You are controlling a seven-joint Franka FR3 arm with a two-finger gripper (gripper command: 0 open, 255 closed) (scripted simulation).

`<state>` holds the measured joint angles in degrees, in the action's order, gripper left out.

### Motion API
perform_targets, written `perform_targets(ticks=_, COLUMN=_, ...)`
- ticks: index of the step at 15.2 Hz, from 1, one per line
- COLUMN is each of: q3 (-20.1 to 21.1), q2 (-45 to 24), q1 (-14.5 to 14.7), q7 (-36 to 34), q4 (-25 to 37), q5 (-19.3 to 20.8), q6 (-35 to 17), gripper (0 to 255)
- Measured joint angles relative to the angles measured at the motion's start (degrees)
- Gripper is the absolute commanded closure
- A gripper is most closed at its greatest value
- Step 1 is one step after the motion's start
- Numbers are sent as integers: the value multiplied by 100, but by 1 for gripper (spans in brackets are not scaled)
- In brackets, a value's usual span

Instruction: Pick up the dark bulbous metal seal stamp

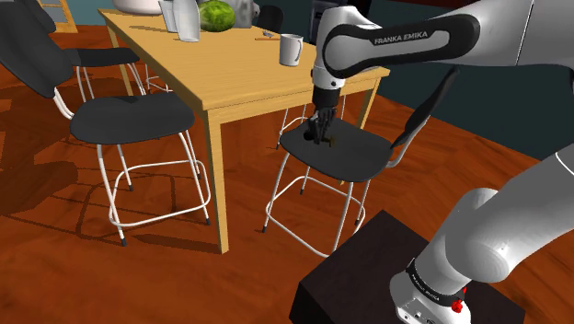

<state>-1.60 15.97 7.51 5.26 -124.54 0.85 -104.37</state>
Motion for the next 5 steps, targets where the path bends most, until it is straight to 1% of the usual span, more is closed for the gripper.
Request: perform_targets(ticks=5, q3=0, q2=53, q1=-1, q7=5, q4=314, q5=0, q6=367, gripper=255)
